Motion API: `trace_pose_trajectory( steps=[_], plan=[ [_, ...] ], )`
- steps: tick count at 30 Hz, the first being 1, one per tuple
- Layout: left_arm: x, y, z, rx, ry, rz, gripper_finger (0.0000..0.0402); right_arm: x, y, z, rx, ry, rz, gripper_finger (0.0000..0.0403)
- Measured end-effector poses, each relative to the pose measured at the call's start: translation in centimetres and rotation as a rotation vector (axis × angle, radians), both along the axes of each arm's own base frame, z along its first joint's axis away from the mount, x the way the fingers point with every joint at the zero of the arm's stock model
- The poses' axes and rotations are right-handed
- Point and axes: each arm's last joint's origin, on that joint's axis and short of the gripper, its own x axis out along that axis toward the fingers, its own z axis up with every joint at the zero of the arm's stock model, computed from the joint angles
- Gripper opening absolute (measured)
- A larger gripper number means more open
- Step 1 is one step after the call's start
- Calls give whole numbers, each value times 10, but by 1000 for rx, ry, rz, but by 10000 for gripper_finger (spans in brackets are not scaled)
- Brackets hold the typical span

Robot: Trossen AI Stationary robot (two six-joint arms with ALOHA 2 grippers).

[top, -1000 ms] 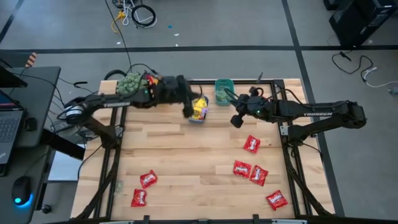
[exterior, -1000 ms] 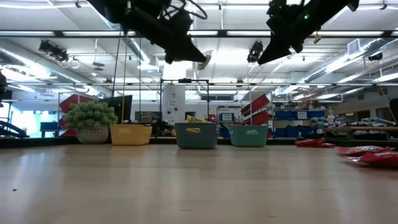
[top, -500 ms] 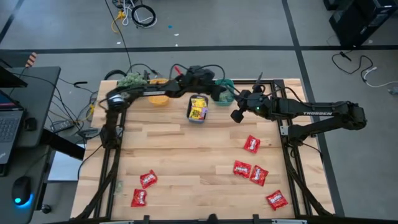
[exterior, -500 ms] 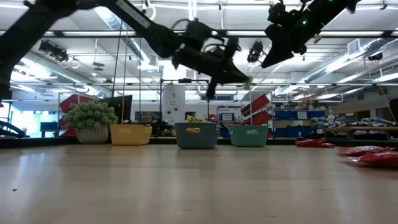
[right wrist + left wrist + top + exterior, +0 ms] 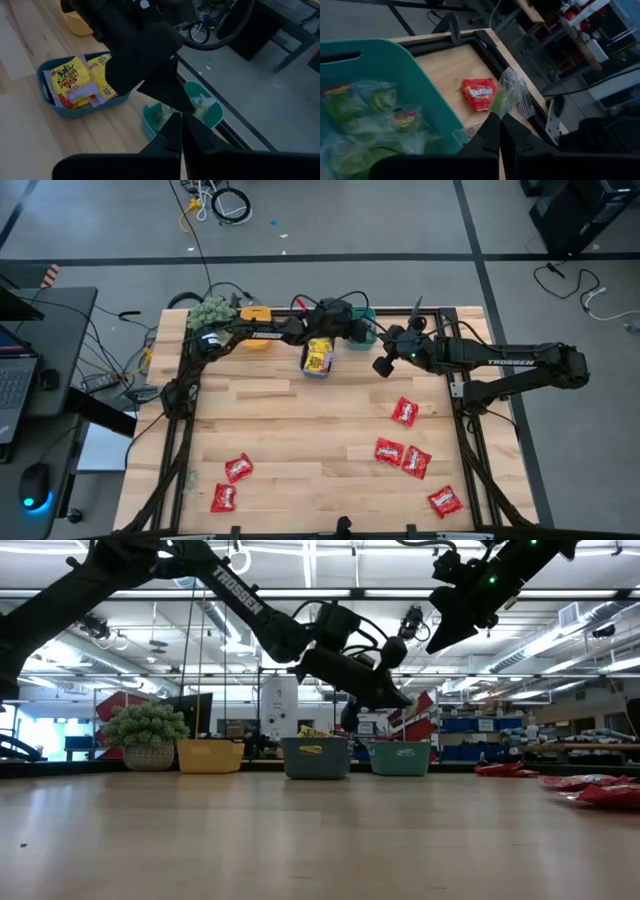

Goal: Sort candy
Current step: Put the green gummy into the green bin

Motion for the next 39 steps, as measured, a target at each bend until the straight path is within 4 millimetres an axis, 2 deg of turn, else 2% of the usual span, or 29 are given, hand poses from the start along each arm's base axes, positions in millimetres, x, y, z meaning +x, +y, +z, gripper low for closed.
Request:
trace_pose_trajectory(
  steps=[12, 26, 34, 39],
  plan=[
    [-3, 1, -7, -65, 59, 55, 44, 0, 0, 0, 0, -2, 0, 0],
    [-2, 2, -3, 11, 41, -6, 95, 0, 0, 0, 0, -2, 0, 0],
    [-4, 3, 1, 102, 45, -115, 95, 0, 0, 0, 1, 4, 1, 0],
    [-13, -3, 29, 247, 80, -249, 59, -2, 0, -2, -14, 52, 20, 0]
  ],
)
